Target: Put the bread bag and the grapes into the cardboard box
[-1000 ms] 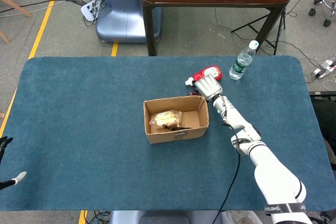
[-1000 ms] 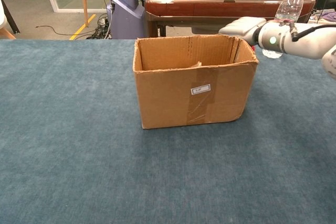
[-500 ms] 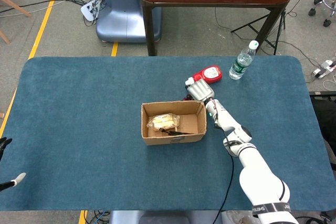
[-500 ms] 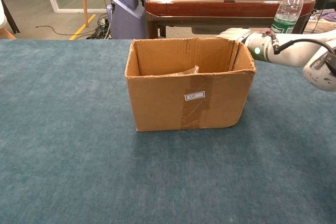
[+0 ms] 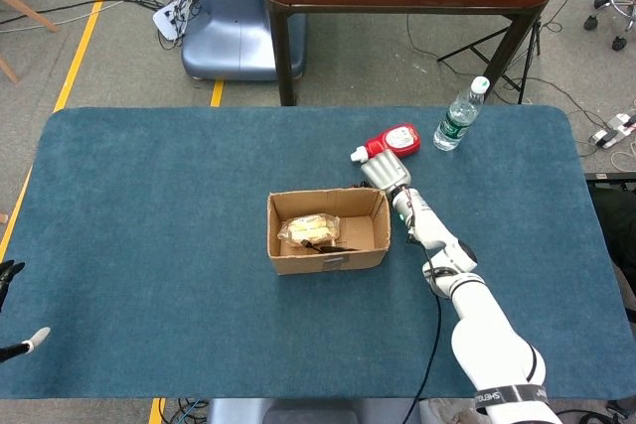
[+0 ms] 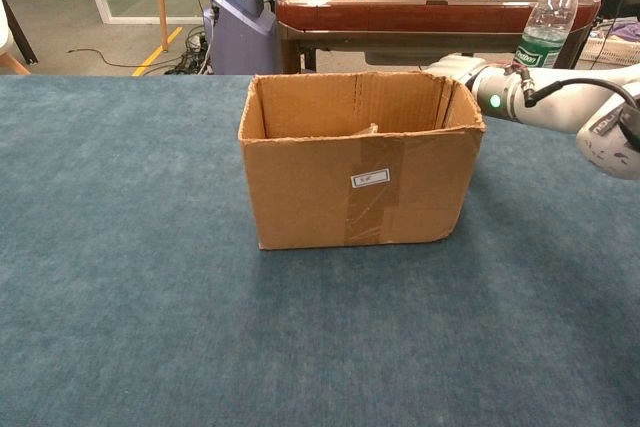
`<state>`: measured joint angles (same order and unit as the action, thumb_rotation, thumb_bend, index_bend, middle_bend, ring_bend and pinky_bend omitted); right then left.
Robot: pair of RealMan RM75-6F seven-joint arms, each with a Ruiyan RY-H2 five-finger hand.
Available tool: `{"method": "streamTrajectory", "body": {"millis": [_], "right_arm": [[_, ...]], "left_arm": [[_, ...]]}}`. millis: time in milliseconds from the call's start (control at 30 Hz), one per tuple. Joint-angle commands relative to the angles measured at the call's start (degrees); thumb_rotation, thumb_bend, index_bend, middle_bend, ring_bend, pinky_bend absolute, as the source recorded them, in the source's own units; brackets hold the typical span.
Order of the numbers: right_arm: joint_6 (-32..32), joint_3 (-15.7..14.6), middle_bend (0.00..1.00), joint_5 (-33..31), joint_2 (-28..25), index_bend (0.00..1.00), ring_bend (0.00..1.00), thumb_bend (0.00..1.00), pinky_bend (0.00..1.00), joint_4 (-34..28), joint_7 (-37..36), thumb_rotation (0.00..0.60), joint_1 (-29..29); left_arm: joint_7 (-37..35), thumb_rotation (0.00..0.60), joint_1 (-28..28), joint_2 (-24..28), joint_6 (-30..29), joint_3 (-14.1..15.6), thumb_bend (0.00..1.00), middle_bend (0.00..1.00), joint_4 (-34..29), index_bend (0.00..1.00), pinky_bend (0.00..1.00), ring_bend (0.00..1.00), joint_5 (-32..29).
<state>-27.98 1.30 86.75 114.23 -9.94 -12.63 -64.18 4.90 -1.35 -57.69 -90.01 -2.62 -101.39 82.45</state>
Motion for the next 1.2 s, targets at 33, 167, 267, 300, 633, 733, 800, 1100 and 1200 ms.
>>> {"method": "streamTrajectory", "body": {"millis": [33, 167, 267, 300, 633, 733, 800, 1100, 1200], "right_arm": [[-0.3, 0.4, 1.00, -0.3, 0.1, 0.71, 1.00, 0.31, 0.93, 0.0, 0.5, 0.600, 0.2], [-1.9, 1.1, 1.00, -0.8, -0.1, 0.74, 1.00, 0.34, 0.94, -0.4, 0.8, 0.600, 0.3], [-3.3, 1.7, 1.00, -1.2, -0.6, 0.75, 1.00, 0.35, 0.95, -0.8, 1.1, 0.600, 0.3], [-3.9, 2.0, 1.00, -1.4, -0.9, 0.75, 1.00, 0.36, 0.95, -1.0, 1.4, 0.600, 0.2], [-10.1, 5.2, 1.00, -3.6, -5.0, 0.75, 1.00, 0.36, 0.95, -5.7, 4.8, 0.600, -0.1], [-12.4, 6.4, 1.00, -4.6, -6.3, 0.75, 1.00, 0.36, 0.95, -7.9, 6.8, 0.600, 0.0], [-13.8, 7.3, 1.00, -5.2, -7.4, 0.75, 1.00, 0.36, 0.95, -9.9, 8.2, 0.600, 0.1], [-19.4, 11.1, 1.00, -7.5, -15.2, 0.75, 1.00, 0.36, 0.95, -24.1, 15.5, 0.600, 0.2], [-21.2, 12.4, 1.00, -8.5, -18.8, 0.75, 1.00, 0.36, 0.95, -31.3, 18.9, 0.600, 0.7]], "left_arm": [[0.0, 0.600, 0.0, 0.0, 0.0, 0.0, 0.00, 0.12, 0.0, 0.15, 0.30, 0.11, 0.1], [0.0, 0.600, -0.1, 0.0, -0.1, 0.1, 0.00, 0.12, 0.0, 0.15, 0.30, 0.11, 0.2], [0.1, 0.600, -0.1, 0.0, -0.1, 0.1, 0.00, 0.12, 0.0, 0.15, 0.30, 0.11, 0.3], [0.2, 0.600, -0.1, 0.0, -0.1, 0.1, 0.00, 0.12, -0.1, 0.15, 0.30, 0.11, 0.3], [0.8, 0.600, 0.1, -0.2, 0.2, 0.2, 0.00, 0.12, -0.1, 0.15, 0.30, 0.11, 0.5], [1.0, 0.600, 0.2, -0.3, 0.4, 0.2, 0.00, 0.12, 0.0, 0.15, 0.30, 0.11, 0.5], [1.1, 0.600, 0.3, -0.4, 0.5, 0.2, 0.00, 0.12, 0.0, 0.15, 0.30, 0.11, 0.5], [1.2, 0.600, 0.5, -0.4, 0.8, 0.2, 0.00, 0.12, 0.1, 0.15, 0.30, 0.11, 0.3], [1.3, 0.600, 0.4, -0.4, 0.8, 0.2, 0.00, 0.12, 0.0, 0.15, 0.30, 0.11, 0.3]]}}
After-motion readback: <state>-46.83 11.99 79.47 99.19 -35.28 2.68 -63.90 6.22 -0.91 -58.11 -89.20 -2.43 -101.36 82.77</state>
